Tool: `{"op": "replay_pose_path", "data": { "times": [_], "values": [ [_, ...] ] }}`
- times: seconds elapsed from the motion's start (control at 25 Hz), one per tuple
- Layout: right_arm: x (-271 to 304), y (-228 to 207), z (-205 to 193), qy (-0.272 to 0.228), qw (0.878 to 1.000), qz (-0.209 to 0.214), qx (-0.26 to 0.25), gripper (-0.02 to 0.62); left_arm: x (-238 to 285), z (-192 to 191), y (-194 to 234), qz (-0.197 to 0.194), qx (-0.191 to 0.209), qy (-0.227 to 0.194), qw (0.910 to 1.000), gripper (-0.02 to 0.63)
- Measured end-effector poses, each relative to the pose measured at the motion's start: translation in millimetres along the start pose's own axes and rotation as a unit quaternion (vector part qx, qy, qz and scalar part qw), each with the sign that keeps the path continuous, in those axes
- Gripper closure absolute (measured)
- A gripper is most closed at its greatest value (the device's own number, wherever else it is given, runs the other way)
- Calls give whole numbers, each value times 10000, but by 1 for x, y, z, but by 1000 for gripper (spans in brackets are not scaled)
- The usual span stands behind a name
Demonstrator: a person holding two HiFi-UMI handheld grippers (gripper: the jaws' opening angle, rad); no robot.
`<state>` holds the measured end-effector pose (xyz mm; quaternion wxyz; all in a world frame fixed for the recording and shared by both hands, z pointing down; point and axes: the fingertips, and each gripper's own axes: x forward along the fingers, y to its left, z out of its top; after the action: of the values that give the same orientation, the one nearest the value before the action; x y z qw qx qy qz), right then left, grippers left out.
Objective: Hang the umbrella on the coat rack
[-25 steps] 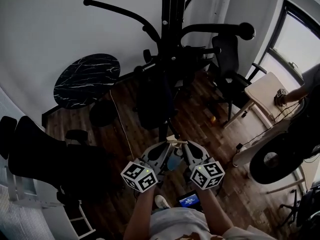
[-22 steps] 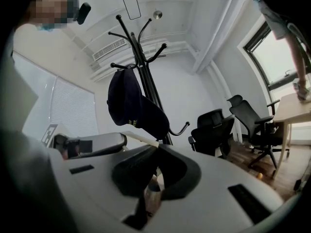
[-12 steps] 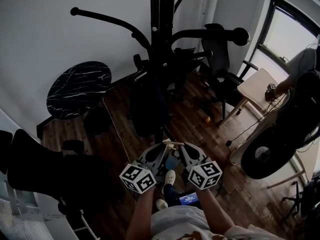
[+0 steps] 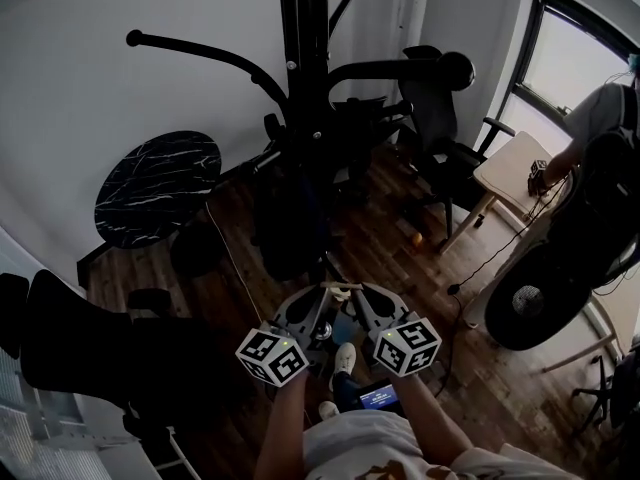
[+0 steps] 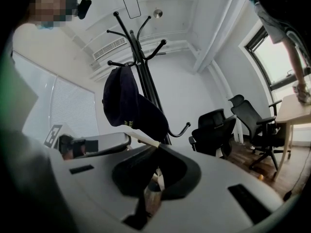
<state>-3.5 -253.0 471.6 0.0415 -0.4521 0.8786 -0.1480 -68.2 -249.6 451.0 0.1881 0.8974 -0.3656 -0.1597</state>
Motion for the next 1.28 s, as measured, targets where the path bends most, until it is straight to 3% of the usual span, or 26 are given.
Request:
{"op": "replay_pose_path", "data": {
  "times": [1.28],
  "values": [
    [15, -29, -23, 480, 9984, -288, -79, 583, 17, -31, 28, 20, -425, 269, 9987, 586]
  ]
}}
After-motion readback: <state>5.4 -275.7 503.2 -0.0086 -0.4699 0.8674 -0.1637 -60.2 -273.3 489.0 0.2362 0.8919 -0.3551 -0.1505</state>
